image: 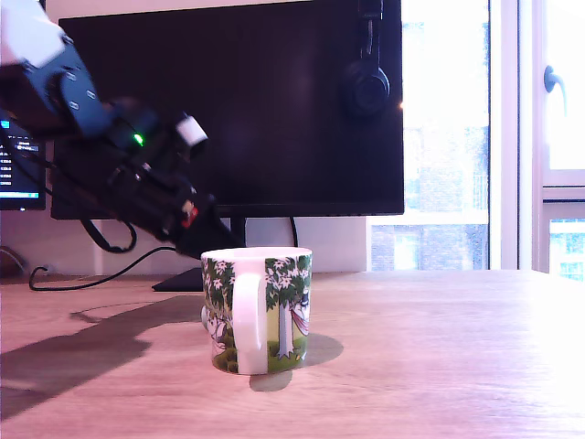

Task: Pick up the coffee capsules from the table one by one and drop them inside the nearest coffee cup

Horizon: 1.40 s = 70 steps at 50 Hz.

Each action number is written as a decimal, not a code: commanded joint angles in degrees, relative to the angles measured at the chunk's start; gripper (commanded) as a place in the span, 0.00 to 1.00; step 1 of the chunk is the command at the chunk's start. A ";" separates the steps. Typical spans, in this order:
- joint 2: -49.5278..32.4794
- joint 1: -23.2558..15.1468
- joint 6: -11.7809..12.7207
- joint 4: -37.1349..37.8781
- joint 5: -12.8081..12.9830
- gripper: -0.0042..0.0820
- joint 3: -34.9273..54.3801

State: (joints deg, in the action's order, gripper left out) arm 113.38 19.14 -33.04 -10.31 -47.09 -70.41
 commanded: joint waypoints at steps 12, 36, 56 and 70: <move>4.59 0.98 -4.57 -8.24 -0.37 0.02 -4.74; 6.32 1.77 -7.98 -15.50 0.17 0.02 -7.30; 6.32 1.81 -9.49 -20.46 3.23 0.02 -7.30; 6.32 1.84 -10.95 -25.46 3.43 0.02 -7.30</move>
State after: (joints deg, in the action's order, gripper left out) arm 117.62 20.64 -43.03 -35.11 -43.44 -77.25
